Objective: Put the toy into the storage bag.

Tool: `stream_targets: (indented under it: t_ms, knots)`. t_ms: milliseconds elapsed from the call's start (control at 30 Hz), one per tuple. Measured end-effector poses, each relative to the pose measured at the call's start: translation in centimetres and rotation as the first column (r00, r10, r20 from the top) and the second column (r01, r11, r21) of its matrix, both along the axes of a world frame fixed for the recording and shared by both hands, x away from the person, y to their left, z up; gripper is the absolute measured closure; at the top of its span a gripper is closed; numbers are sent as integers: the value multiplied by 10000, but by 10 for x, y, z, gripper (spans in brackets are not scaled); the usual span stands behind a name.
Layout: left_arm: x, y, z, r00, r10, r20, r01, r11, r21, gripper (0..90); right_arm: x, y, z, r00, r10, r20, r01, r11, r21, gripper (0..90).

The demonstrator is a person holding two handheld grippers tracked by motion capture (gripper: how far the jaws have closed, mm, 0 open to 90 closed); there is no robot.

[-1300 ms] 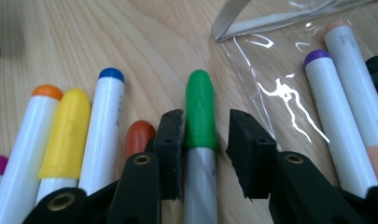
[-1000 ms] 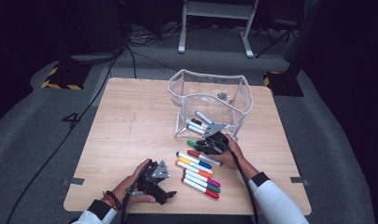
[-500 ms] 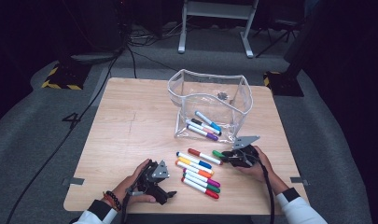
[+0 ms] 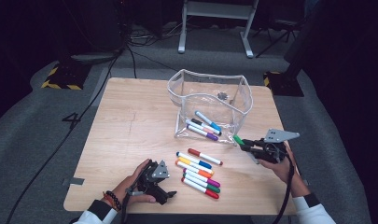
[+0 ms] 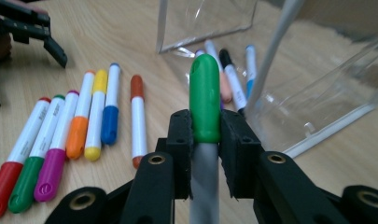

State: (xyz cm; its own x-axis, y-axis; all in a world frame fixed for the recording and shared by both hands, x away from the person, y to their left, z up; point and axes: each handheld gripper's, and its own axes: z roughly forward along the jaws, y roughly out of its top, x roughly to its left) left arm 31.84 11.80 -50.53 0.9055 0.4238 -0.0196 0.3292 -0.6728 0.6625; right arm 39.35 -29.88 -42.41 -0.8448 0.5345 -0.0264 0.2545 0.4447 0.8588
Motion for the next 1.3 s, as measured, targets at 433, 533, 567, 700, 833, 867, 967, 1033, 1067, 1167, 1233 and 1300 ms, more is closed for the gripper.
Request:
stream_targets:
  t_ms: [433,533,567,700,833,867,967,1033,1067,1167,1233,1300]
  knots:
    - [0,0,0,10000,12,2,-12,10000,5,5,-3,-21,60,9900,-571,1293,496,9969,611,744]
    - [0,0,0,10000,16,-3,-16,10000,10,5,-1,-23,75,9865,-643,1506,551,9964,640,744]
    - [0,0,0,10000,-5,-5,5,10000,-1,5,0,-24,81,9852,-672,1578,572,9961,667,744]
    - [0,0,0,10000,-34,12,34,10000,-17,5,8,-24,103,9802,-763,1825,639,9953,729,744]
    - [0,0,0,10000,-40,12,40,10000,-13,5,18,-17,127,9767,-804,1989,702,9959,576,744]
    - [0,0,0,10000,-41,5,41,10000,-20,5,22,-15,133,9746,-805,2092,724,9963,464,744]
    - [0,0,0,10000,-35,-3,35,10000,-25,5,31,-6,146,9721,-776,2213,720,9968,336,744]
    - [0,0,0,10000,-16,8,16,10000,-39,5,38,1,153,9721,-730,2231,676,9972,318,744]
    - [0,0,0,10000,-19,-3,19,10000,-46,5,41,4,156,9717,-713,2253,665,9974,290,744]
    - [0,0,0,10000,-24,-9,24,10000,-47,5,52,15,164,9721,-691,2242,673,9976,156,744]
    - [0,0,0,10000,-20,-3,20,10000,-44,5,60,23,167,9742,-641,2163,630,9979,120,744]
    - [0,0,0,10000,-22,-2,22,10000,-44,5,68,31,170,9742,-632,2167,650,9979,-9,744]
